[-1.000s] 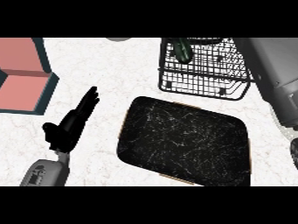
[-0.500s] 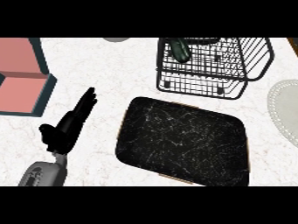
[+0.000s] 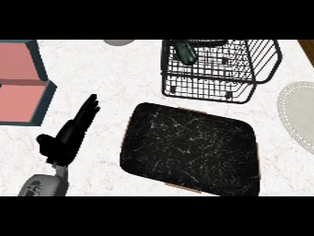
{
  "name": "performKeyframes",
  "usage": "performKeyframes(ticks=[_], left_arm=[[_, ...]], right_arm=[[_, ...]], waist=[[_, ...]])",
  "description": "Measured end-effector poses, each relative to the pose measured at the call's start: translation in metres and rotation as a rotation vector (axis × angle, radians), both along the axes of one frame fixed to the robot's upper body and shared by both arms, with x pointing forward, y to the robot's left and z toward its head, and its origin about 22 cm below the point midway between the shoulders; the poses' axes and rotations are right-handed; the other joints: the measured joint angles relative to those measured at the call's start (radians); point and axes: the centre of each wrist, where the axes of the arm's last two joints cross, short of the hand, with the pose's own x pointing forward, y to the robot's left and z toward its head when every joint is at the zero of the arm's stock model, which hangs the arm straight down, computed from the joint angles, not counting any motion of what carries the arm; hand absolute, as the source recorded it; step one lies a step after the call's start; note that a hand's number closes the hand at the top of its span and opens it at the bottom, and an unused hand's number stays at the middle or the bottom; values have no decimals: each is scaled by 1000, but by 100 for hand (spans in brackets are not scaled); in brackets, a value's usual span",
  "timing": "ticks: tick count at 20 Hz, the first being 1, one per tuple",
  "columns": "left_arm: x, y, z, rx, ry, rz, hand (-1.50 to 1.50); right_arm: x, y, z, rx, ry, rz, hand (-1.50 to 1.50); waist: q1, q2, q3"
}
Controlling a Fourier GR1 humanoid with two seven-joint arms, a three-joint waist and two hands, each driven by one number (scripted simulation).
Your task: Pick the eggplant from the tray and place it in the tiered basket
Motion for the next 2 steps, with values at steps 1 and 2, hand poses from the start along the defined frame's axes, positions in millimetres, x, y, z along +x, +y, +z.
performKeyframes(ticks=[1, 2], left_arm=[[-2, 1, -1, 2, -1, 5, 0], [-1, -3, -3, 4, -1, 4, 0]], right_arm=[[-10, -18, -2, 0, 0, -3, -150], [-18, -31, -2, -2, 1, -1, -150]], waist=[[0, 0, 0], [0, 1, 0]])
